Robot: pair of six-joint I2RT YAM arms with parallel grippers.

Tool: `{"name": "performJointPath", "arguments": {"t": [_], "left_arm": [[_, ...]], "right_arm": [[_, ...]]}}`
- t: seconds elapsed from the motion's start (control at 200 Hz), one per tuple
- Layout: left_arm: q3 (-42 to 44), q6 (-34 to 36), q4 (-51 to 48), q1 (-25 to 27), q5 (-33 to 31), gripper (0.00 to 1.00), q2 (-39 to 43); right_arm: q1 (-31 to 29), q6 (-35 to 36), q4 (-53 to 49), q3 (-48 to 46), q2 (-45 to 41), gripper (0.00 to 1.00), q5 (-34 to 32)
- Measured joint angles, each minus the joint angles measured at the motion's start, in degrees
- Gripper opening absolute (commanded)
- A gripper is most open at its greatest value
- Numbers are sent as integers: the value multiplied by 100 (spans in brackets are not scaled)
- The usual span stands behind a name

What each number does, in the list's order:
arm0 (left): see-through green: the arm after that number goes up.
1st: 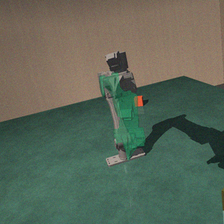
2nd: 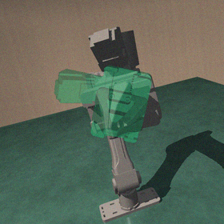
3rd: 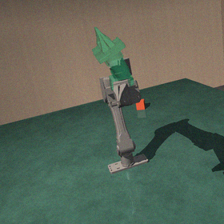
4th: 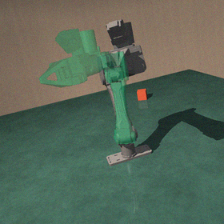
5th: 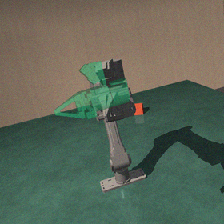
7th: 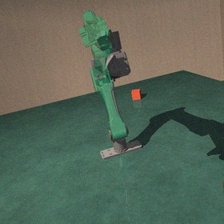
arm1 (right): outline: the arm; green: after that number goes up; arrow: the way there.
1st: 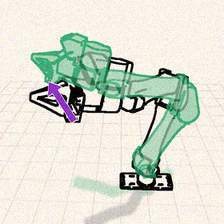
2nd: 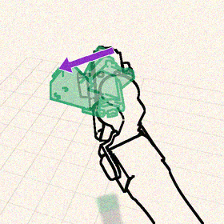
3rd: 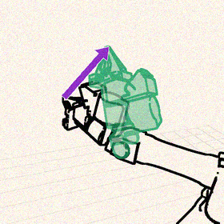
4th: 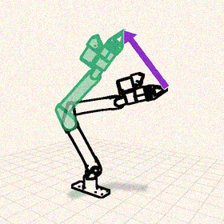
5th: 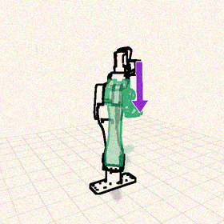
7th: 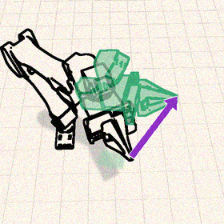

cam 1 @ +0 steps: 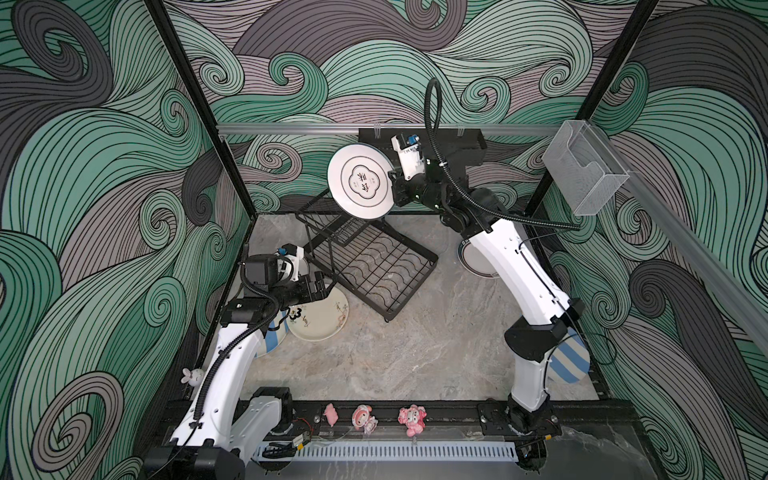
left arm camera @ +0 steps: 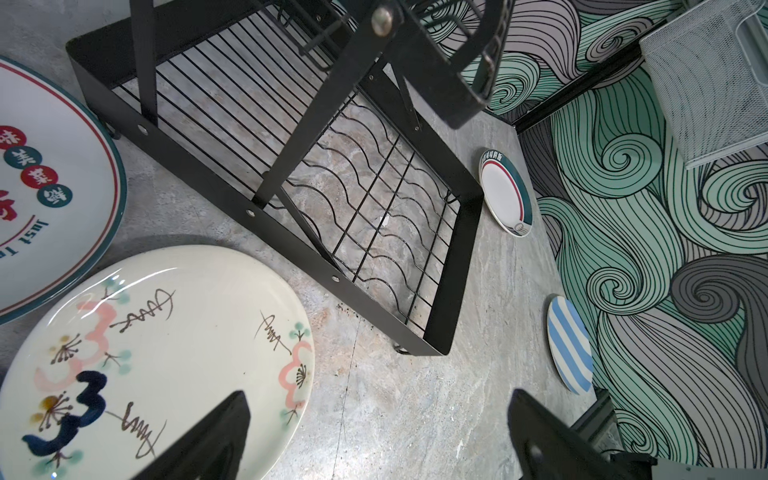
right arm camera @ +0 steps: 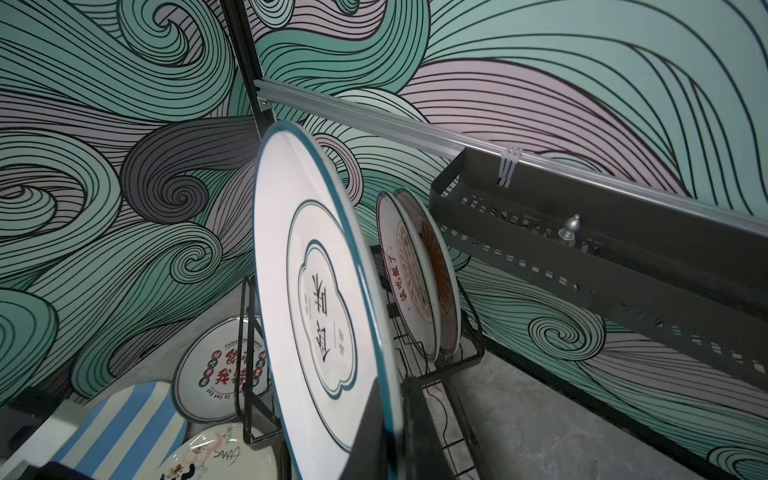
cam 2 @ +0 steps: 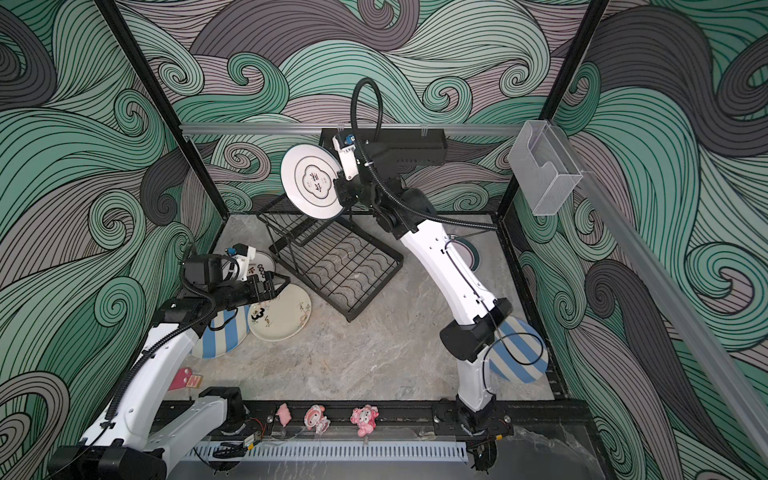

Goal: Load the plates into the dish rack
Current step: 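Carry the upright plate to the rack and lower it beside the orange plates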

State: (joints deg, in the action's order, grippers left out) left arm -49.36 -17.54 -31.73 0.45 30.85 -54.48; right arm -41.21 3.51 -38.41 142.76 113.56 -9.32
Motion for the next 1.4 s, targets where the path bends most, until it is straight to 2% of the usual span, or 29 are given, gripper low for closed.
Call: {"name": "performJointPath", "arguments": {"t": [0.145, 0.325, 0.46, 0.741, 1.401], "left_arm": [[44, 0, 2, 0, -66, 99, 0], [85, 0, 24, -4, -61, 99, -20], [85, 0, 87, -35, 15, 99, -83], [87, 2, 96, -44, 114, 99, -76], [90, -2, 133, -83, 179, 99, -76]], "right_arm": [[-337, 608, 243, 411, 466, 0, -850], [-444, 1222, 752, 334, 809, 0, -1646], [-424, 1523, 1172, 50, 833, 0, -2002], [-413, 1777, 1880, -153, 835, 0, -2291], [-396, 2159, 2494, -470, 1239, 0, -2549]]}}
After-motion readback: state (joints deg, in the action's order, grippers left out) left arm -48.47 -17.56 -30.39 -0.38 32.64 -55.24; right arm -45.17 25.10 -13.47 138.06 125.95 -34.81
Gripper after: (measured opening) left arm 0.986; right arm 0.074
